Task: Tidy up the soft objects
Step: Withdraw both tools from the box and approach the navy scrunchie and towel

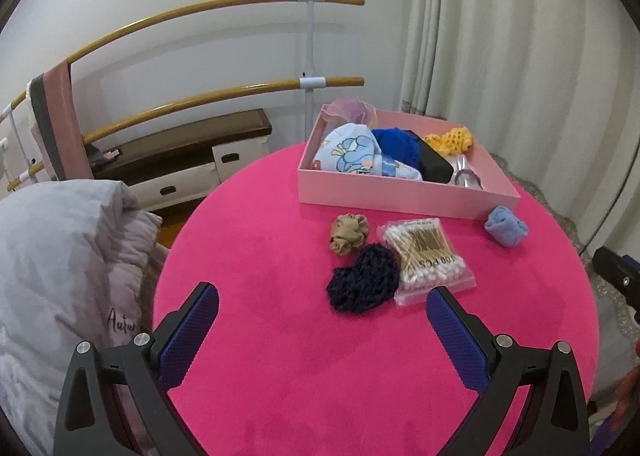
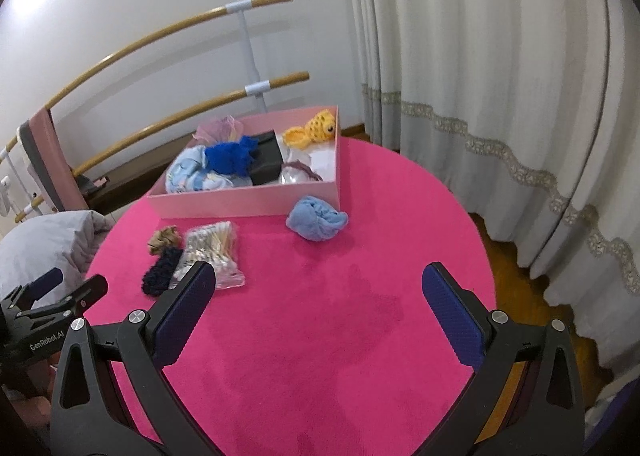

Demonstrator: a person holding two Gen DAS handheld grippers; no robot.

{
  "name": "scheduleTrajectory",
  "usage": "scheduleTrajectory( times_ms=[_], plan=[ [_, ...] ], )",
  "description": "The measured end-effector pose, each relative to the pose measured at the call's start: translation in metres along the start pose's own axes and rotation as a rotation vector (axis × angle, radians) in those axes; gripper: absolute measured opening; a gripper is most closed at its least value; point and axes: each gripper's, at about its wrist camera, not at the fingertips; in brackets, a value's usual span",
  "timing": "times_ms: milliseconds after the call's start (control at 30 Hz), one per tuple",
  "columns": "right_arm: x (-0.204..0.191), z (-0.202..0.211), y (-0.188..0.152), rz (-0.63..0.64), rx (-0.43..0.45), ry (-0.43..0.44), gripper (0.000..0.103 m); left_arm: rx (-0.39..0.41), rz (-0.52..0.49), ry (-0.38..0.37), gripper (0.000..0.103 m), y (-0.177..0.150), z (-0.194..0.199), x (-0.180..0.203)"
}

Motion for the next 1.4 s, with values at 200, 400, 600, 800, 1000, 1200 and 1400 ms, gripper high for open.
scheduleTrajectory(
  times_ms=[200, 400, 600, 800, 1000, 1200, 1400],
  plan=[
    [0.0, -0.026, 0.003, 0.006, -0.037, -0.003, 0.103, -0.042, 0.003, -0.003, 0.103, 0.007, -0.049, 0.006],
    [0.001, -0.051, 0.006, 0.004, -0.067, -0.005, 0.103, -0.072, -0.009, -0.003, 0.103, 0.007, -0.087, 0.011],
    [-0.001, -0.068, 0.009, 0.008, -0.088, -0.006, 0.103, -0.094, 0.005, 0.011, 0.102, 0.01, -0.12, 0.011],
    [-0.002, -0.083, 0.011, 0.016, -0.107, -0.009, 0.103, -0.156, 0.009, -0.022, 0.092, 0.007, -0.15, 0.01],
    [-0.006, -0.102, 0.02, 0.034, -0.115, -0.024, 0.103, -0.163, 0.012, -0.04, 0.089, 0.008, -0.158, 0.009],
    [-0.005, -0.136, 0.029, 0.03, -0.153, -0.038, 0.1, -0.16, 0.004, -0.038, 0.094, 0.007, -0.155, 0.013],
    [-0.002, -0.162, 0.024, 0.024, -0.191, -0.057, 0.07, -0.15, 0.008, -0.064, 0.085, 0.005, -0.154, 0.01]
  ],
)
Point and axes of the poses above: each gripper's, at about its wrist camera, not at the fingertips, and z roughly against the way its jaws point, x to its right, y to its top, and after that the axes turned 2 degrees about -z, right-handed
